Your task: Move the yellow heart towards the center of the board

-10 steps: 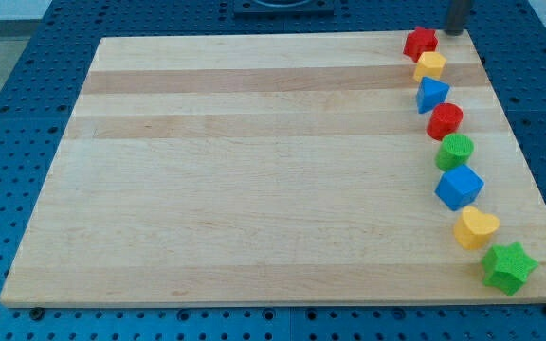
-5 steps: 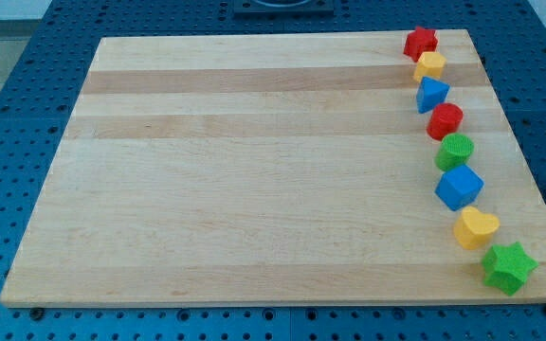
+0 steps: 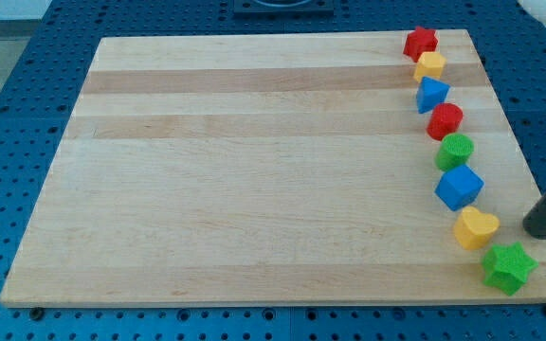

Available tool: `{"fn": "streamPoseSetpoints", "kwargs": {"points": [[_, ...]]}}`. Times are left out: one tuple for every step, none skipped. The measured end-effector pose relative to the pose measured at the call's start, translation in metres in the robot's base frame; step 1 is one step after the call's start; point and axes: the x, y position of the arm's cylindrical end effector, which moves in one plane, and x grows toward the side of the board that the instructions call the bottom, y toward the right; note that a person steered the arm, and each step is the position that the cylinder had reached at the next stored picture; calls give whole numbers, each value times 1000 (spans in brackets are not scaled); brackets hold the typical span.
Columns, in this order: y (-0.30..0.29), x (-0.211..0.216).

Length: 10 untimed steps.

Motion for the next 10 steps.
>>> {"fn": "streamPoseSetpoints", "kwargs": {"points": [[-19,0],[-41,1],[-71,2],[-115,2],[-166,2],[-205,1],[-245,6],[-233,47],[-199,66],[-150,64]]}}
